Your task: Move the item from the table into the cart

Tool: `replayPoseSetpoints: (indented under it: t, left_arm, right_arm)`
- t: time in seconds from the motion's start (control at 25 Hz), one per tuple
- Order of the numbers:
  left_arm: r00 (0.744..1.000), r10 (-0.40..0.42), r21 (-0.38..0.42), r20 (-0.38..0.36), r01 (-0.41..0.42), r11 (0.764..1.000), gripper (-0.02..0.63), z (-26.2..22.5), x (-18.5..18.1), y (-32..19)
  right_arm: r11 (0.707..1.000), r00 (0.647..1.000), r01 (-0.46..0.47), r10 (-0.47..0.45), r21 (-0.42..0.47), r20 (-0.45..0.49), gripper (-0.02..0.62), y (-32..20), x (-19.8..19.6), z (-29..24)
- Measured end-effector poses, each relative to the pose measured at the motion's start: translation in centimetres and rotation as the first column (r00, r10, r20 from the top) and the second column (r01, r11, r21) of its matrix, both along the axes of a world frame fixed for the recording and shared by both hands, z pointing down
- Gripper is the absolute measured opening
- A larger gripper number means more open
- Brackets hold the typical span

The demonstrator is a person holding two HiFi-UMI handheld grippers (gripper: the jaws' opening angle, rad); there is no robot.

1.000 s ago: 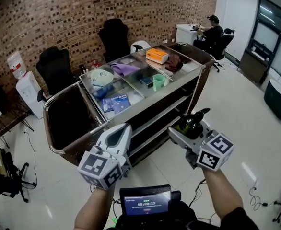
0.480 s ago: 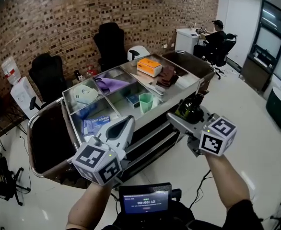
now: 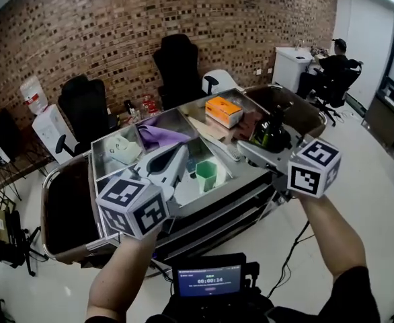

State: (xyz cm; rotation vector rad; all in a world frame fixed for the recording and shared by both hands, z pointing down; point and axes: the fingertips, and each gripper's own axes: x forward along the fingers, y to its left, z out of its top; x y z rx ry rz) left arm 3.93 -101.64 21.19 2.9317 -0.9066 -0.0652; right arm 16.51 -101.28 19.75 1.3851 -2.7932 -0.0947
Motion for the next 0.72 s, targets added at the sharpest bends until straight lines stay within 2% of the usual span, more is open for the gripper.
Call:
replayPoseSetpoints:
  t: [0.28, 0.48, 0.6, 0.72]
  left_arm:
    - [0.999, -0.032, 0.015, -0.002, 0.032, 0.999, -0.015, 0.3, -0.6, -8.5]
    - [0.998, -0.065, -0.011, 0.017, 0.065, 0.998, -0.015, 1.6, 0.0, -12.6]
    - [0.994, -0.108, -0.002, 0.035, 0.108, 0.994, -0.015, 1.6, 0.8, -14.3]
    - [0.986, -0.156, 0.015, 0.051, 0.155, 0.988, -0.015, 1.5, 2.2, -15.6]
  right_arm:
    - [0.998, 0.997, 0.064, -0.063, 0.016, -0.039, 0.273, -9.9, 0.3, -0.7]
    - [0.99, 0.99, 0.139, -0.139, -0.004, -0.012, 0.273, -16.1, 1.9, 0.1]
    - [0.977, 0.976, 0.213, -0.213, -0.02, -0.037, 0.272, -18.2, 3.0, 0.8]
    - [0.95, 0.948, 0.312, -0.313, -0.025, -0.05, 0.273, -19.6, 4.4, 1.5]
